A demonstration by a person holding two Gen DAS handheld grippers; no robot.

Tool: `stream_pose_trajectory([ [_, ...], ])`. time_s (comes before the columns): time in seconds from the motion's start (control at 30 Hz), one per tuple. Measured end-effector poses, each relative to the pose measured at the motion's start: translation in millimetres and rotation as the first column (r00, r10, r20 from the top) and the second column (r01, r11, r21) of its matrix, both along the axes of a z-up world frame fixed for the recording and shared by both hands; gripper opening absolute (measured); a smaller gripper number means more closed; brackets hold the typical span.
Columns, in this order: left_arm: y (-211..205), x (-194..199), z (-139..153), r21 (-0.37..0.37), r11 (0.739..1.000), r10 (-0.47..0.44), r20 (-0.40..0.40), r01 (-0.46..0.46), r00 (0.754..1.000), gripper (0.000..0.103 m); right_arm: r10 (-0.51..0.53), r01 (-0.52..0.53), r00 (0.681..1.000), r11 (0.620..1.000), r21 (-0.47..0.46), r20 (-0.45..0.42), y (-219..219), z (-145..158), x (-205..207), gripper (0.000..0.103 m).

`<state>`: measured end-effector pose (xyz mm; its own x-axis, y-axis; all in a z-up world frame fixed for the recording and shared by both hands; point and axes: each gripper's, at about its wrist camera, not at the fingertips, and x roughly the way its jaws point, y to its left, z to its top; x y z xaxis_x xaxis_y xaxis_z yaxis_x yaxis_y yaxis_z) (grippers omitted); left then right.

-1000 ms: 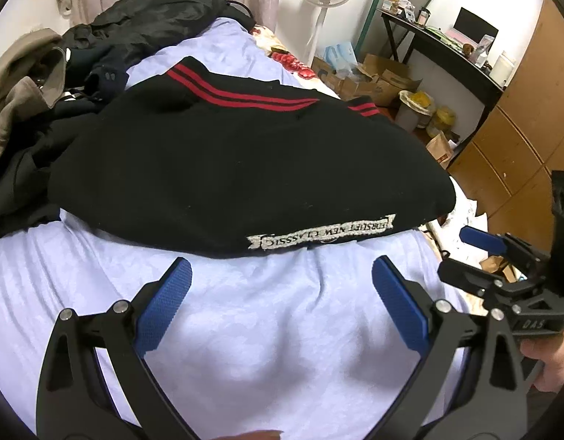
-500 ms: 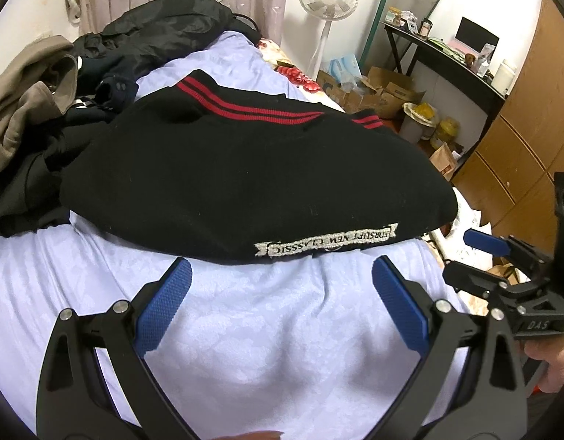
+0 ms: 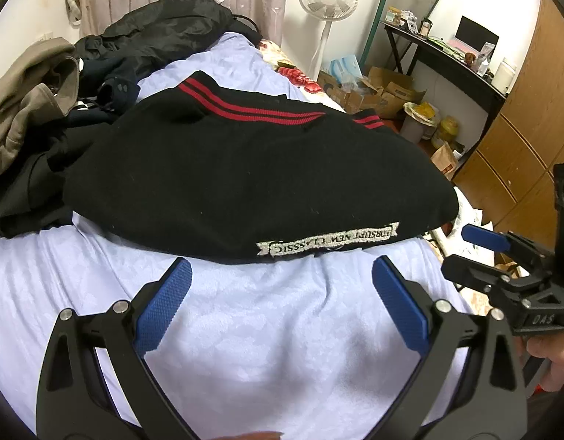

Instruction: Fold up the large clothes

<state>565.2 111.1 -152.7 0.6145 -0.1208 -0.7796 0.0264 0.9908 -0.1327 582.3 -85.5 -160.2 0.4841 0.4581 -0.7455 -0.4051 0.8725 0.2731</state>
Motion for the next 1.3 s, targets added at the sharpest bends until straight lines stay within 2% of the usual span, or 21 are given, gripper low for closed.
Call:
stream_pose_trajectory([
  [1.3,-11,2,8,0.026,1.000,-0.014,0.013,0.013,1.000,0.097,0.007,-0.007,1.000,1.000,-0.006,-0.001,5,0,-4,0.090],
])
